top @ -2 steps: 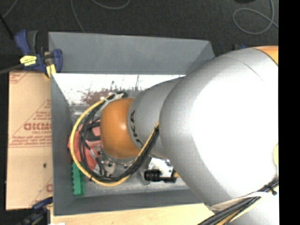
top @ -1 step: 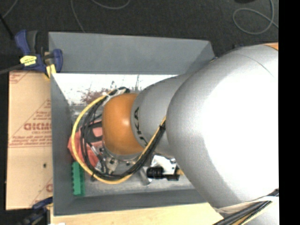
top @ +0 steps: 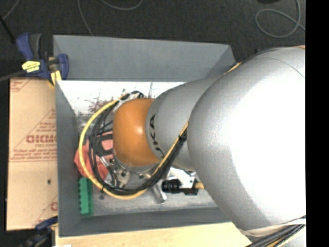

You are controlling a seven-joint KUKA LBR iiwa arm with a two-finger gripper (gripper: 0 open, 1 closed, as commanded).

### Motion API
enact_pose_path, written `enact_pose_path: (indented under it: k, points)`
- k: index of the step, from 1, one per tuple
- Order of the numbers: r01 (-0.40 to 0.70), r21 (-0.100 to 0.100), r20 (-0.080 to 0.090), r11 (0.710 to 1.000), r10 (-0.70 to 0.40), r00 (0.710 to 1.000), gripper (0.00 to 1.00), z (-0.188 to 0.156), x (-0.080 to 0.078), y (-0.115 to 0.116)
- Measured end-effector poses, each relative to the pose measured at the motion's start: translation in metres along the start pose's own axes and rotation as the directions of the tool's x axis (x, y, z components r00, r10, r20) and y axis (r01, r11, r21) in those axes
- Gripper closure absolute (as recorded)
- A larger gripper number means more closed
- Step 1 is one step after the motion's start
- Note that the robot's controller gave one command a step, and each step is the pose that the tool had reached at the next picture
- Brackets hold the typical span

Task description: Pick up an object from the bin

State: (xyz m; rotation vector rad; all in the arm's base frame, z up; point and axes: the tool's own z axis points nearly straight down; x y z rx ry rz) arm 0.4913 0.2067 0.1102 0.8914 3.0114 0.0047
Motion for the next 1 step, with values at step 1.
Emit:
enact_pose_path:
  k: [1]
  points:
    - [0.001,0.003,-0.002,1.0,-0.001,1.0,1.0,-0.0113,0.0002,-0.0008]
